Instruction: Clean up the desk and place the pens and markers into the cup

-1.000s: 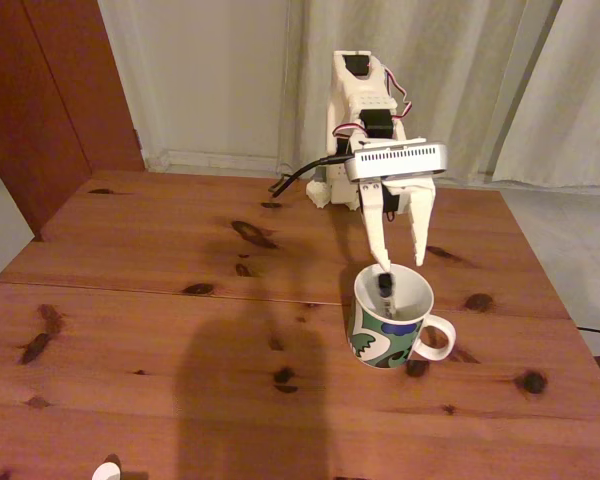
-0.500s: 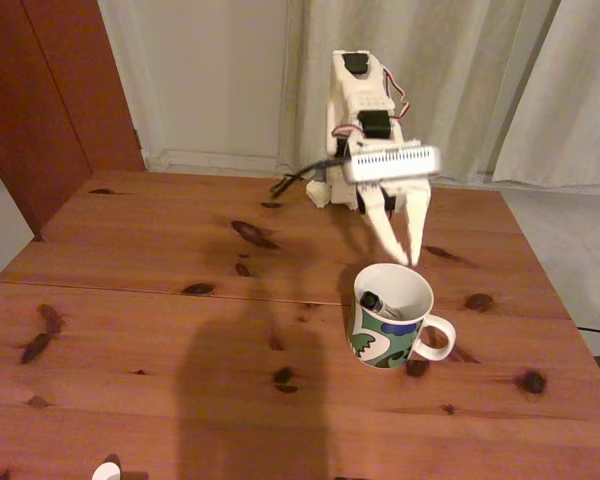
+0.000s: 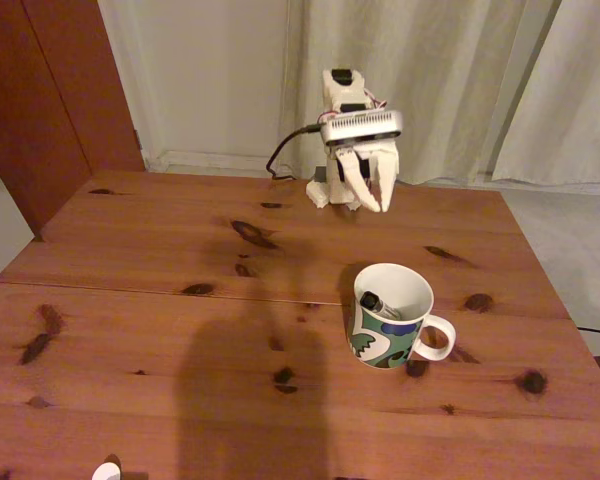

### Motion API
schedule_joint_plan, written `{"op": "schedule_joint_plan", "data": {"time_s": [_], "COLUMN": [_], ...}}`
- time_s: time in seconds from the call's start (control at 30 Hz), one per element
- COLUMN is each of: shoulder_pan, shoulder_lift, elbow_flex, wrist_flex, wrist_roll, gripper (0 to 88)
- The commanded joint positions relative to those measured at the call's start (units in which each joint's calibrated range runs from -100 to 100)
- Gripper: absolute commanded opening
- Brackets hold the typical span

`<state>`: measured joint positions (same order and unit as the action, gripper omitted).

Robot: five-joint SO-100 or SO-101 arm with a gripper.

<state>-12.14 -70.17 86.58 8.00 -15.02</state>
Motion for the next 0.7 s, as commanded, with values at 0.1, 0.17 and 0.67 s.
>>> {"op": "schedule_joint_plan", "data": {"time_s": [0.1,0.17,0.67], "shoulder_pan": [2.93,3.81,5.91], "shoulder_lift": [-14.44,-16.76,-27.02], "elbow_flex": [13.33,13.06,12.97], "wrist_flex": [8.9,19.65,64.64], "wrist_roll": [5.22,6.9,15.18], "gripper": [0.9,0.9,0.8]}}
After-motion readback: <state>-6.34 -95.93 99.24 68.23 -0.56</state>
